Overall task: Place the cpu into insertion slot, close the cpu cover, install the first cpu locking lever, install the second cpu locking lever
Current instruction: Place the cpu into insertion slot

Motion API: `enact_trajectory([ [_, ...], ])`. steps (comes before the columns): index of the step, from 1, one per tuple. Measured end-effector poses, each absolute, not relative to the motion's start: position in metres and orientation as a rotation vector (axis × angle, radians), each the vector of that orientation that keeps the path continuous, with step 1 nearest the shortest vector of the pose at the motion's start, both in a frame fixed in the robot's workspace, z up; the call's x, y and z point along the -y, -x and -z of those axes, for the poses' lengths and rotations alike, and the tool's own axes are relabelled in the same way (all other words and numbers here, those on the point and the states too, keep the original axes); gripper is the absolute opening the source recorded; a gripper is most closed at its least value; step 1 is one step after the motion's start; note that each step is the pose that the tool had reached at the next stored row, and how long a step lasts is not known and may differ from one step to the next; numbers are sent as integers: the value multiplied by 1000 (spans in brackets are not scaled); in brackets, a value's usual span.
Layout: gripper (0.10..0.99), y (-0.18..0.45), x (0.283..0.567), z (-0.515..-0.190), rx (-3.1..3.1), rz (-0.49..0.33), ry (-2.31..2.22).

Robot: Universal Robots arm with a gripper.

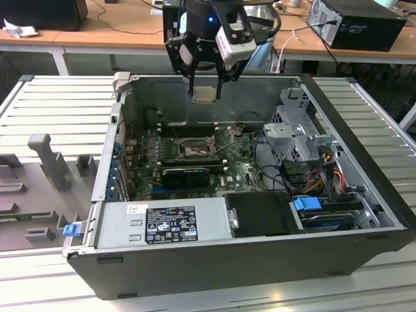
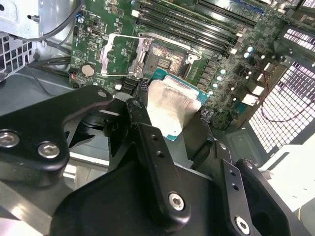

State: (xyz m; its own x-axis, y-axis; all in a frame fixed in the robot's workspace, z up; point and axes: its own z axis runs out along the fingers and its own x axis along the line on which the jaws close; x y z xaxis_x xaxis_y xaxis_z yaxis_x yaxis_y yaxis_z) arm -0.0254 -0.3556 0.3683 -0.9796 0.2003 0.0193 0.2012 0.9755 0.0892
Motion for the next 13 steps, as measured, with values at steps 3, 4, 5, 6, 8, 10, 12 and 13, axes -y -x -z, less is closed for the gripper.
enact_trajectory([
  [3, 525, 25, 356, -368, 3111, 142, 326],
  [4, 525, 25, 356, -368, 3111, 142, 329],
  [5, 525, 25, 356, -368, 3111, 142, 333],
  [6, 525, 25, 356, -368, 3111, 142, 337],
  [8, 525, 25, 356, -368, 3110, 142, 342],
  [10, 525, 25, 356, -368, 3110, 142, 348],
  [12, 525, 25, 356, -368, 3109, 142, 355],
  [13, 525, 25, 356, -368, 3109, 142, 357],
])
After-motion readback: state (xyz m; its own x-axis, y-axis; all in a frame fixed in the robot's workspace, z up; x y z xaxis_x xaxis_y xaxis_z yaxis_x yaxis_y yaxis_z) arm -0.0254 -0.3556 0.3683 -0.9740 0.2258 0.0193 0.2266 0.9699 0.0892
